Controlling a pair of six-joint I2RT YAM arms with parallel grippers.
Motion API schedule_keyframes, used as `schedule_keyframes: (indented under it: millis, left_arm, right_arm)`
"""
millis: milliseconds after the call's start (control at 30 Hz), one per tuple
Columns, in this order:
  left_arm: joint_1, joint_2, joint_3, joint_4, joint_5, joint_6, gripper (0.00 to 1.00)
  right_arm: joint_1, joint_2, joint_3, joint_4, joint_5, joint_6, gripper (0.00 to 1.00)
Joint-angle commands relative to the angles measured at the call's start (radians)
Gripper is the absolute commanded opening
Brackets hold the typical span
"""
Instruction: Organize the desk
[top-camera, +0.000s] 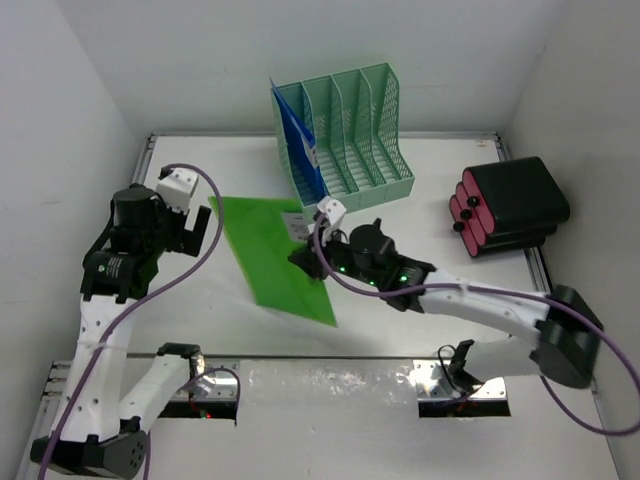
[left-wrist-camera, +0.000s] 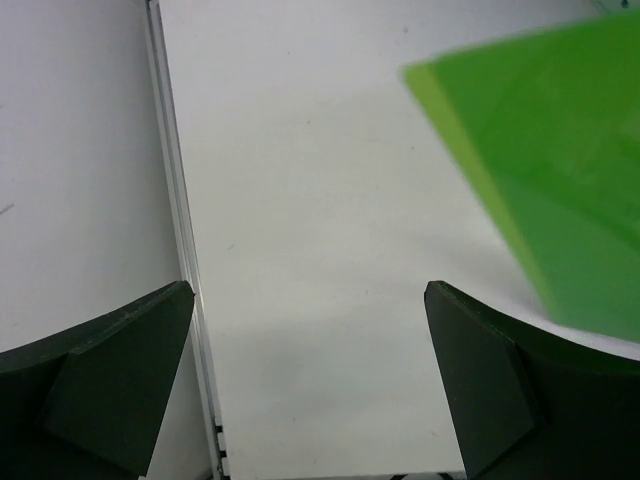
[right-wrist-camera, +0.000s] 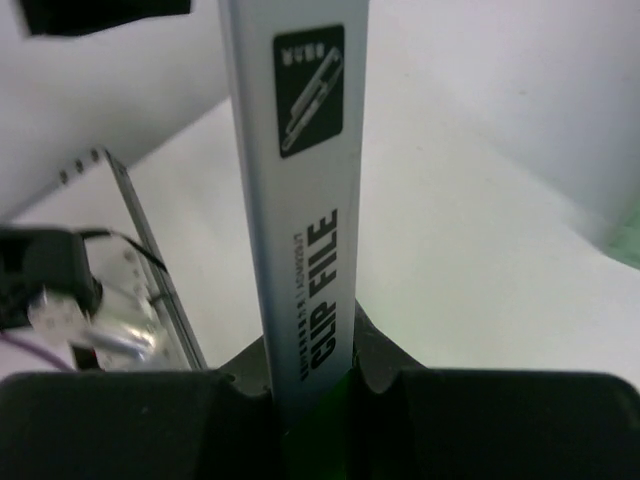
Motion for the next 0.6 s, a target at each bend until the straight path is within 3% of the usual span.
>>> schedule_keyframes:
  millis: [0,133,233,267,333,467,567]
  left_arm:
    - [0.012,0.036,-0.034,0.126,-0.046,-0.053,1.0]
    - [0.012,0.081,-0.077,0.182,-0.02,-0.07,1.0]
    - [0.012,0.099,-0.099,0.209,-0.004,-0.079,1.0]
    - [0.012,0.101,-0.11,0.214,-0.003,-0.073,1.0]
    - [0.012,0.104,-0.113,0.223,-0.012,-0.068,0.99]
    - [0.012,0.122,-0.13,0.236,-0.008,-0.054,1.0]
    - [0.012,0.135,-0.131,0.237,-0.017,-0.048,1.0]
  right_arm:
    - [0.002,-0.181,0.046,-0.344,0.014,-0.213,0.0]
    - [0.002,-0.342,0.184,-0.814,0.279,-0.285,0.0]
    - [0.0,-0.433,0.285,-1.035,0.474,-0.277,0.0]
    - [0.0,-0.448,0.312,-1.086,0.598,-0.267,0.0]
    - [0.0,-0.483,0.365,-1.145,0.695,-0.273,0.0]
    - [0.0,-0.557,0.335,-0.92,0.858,-0.42,0.0]
    - [0.0,-0.501,0.37,-0.73,0.922,-0.556,0.0]
